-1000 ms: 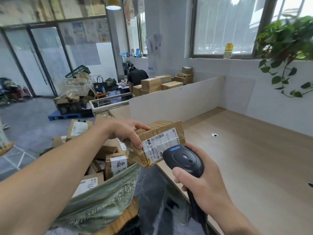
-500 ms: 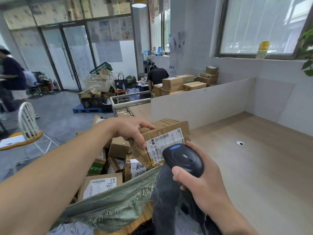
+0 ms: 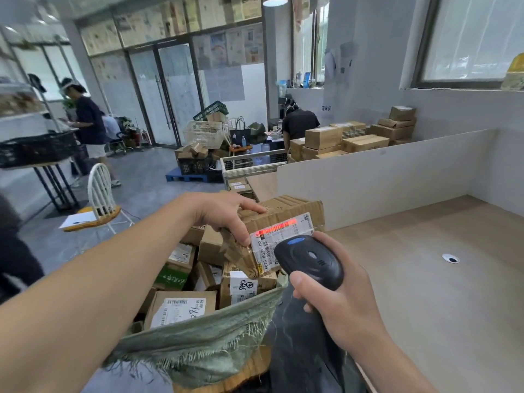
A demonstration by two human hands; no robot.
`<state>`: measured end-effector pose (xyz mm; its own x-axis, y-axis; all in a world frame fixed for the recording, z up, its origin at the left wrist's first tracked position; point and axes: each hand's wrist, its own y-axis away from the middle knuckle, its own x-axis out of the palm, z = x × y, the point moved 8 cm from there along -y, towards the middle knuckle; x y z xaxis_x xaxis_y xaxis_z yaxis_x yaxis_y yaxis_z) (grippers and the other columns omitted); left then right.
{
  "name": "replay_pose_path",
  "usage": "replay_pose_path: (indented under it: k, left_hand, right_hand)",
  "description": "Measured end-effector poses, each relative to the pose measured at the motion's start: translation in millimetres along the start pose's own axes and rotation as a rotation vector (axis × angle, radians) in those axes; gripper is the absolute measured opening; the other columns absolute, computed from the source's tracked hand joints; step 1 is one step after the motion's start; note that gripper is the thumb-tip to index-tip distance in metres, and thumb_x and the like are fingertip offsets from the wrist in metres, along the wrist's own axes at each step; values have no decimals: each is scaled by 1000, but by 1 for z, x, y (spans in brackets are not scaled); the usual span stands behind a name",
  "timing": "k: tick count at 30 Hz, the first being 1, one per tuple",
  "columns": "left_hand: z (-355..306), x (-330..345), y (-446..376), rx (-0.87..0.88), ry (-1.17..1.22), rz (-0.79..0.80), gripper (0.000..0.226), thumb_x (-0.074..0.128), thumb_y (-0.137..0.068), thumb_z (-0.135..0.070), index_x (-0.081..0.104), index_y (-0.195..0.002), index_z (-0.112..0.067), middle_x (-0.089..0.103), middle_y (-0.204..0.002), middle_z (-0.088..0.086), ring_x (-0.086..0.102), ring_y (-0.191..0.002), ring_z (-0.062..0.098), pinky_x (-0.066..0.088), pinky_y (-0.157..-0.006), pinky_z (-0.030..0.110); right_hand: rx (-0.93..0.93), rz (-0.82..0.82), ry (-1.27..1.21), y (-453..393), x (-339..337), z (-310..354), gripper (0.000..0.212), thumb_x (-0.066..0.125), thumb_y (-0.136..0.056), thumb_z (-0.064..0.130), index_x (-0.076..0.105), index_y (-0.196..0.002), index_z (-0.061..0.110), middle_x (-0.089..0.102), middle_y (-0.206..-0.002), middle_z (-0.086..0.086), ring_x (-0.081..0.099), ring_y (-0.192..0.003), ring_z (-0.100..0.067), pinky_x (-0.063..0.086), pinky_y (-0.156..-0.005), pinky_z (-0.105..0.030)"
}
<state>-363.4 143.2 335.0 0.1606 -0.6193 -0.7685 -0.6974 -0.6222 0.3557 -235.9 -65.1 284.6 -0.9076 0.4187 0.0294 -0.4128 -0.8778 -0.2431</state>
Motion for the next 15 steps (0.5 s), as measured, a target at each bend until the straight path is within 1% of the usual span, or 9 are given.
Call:
replay_pose_path:
  k: [2,6,10,12,13,15]
  left_hand:
    - [-4,0,-1,-11,-30,-10,87,87,-54,-32,54,-133,-52,42,-144,-5,53,-123,20,57,-96,45]
    - [-13,1,2,-44,-70,-32,90,85,-57,-33,51,-139,-49,42,-145,-6,52,-123,19,54,-100,46]
    - [-19,3,8,-73,-49,-47,92,86,-60,-27,49,-143,-44,40,-146,-5,51,-124,20,53,-102,44]
    - [-22,3,12,-82,-46,-48,87,86,-71,-18,47,-146,-40,38,-145,-5,50,-123,19,54,-99,39]
    - [-22,3,13,-87,-38,-46,85,84,-76,-13,46,-147,-38,37,-144,-5,50,-121,18,54,-94,34]
    - [-21,4,14,-96,-22,-45,83,81,-79,-8,45,-149,-35,36,-142,-5,51,-117,15,52,-83,25]
  right_hand:
    - [4,17,-12,-4,-5,-1,78,84,-51,49,60,-126,42,77,-106,4,76,-84,-20,55,-68,-30]
    - [6,40,-22,-9,-13,-4,81,83,-53,48,59,-129,39,77,-107,1,76,-85,-21,55,-71,-32]
    - [11,78,-28,-13,-19,-6,81,84,-52,50,60,-129,41,77,-102,-3,75,-83,-19,55,-72,-32]
    - [9,94,-24,-14,-21,-5,81,84,-52,50,60,-129,40,77,-103,-2,74,-82,-18,55,-72,-32]
    - [9,102,-19,-15,-21,-4,81,83,-51,50,60,-128,40,77,-102,-1,74,-81,-17,55,-71,-31]
    - [6,119,-14,-15,-21,-3,81,82,-51,52,60,-127,40,77,-99,-1,72,-74,-12,55,-69,-27]
